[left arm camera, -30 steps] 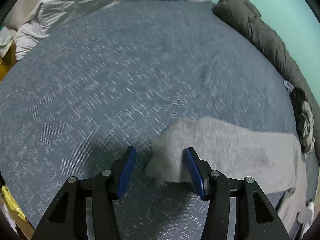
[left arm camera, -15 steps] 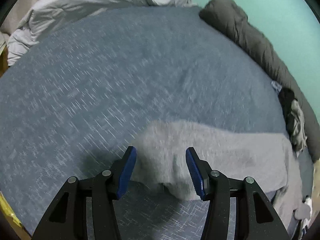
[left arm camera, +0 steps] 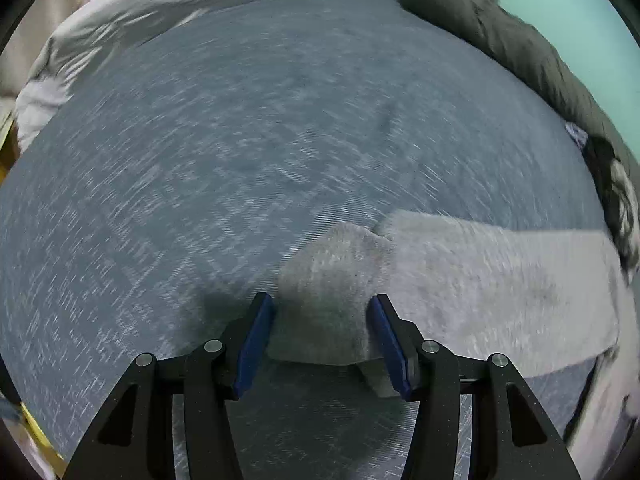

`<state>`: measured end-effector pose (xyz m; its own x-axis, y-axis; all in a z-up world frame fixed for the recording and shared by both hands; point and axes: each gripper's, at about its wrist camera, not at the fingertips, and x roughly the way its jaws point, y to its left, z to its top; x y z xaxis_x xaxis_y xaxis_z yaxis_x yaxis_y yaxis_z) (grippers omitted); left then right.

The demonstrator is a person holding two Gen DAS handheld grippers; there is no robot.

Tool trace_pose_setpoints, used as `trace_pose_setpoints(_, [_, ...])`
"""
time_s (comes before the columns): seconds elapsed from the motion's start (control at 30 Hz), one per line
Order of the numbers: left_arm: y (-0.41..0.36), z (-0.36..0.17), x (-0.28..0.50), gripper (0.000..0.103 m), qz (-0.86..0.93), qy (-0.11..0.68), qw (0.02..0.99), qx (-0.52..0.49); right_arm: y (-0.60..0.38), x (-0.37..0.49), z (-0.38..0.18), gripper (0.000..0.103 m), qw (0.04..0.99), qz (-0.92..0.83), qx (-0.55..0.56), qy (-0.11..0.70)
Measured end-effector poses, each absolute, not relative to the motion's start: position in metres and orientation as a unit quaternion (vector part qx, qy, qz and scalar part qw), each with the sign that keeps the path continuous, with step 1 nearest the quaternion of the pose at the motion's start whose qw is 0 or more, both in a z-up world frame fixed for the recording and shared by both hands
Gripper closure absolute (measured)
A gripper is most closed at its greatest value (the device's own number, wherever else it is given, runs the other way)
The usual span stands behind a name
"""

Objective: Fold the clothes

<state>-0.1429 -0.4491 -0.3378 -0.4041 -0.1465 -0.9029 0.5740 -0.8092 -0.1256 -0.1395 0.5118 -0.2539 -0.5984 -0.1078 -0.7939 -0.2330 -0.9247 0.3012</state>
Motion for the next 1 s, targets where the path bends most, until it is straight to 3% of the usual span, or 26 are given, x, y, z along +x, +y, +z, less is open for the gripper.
trace_pose_setpoints(0.17, [-0.44,-0.349,-0.156,0.051,-0.808,0.207,0.214,0.509,0.514,-0.139,-0.253,0.06,0.039,0.873,-0.445,0.196])
trace_pose_setpoints(0.3, [-0.423,-0.344,-0.162,0.088,-0.818,0.185,0.207,0.503,0.515,-0.138,-0.256,0.06,0.039,0.87,-0.449,0.197])
trace_pose_setpoints(0.37, [-0.42,-0.334,-0.163,0.091,-0.827,0.166,0.207,0.495,0.516,-0.137,-0.259,0.06,0.041,0.868,-0.452,0.2])
trace_pose_setpoints(0.67, [-0.432,-0.284,-0.15,0.09,-0.839,0.116,0.245,0.471,0.517,-0.134,-0.258,0.06,0.041,0.868,-0.449,0.206])
trace_pose_setpoints(0.83, [-0.445,-0.298,-0.116,0.086,-0.826,0.164,0.239,0.484,0.514,-0.134,-0.255,0.06,0.034,0.87,-0.448,0.205])
trace_pose_setpoints(1.0, [-0.462,-0.305,-0.097,0.062,-0.822,0.203,0.249,0.471,0.51,-0.132,-0.256,0.06,0.028,0.869,-0.452,0.199])
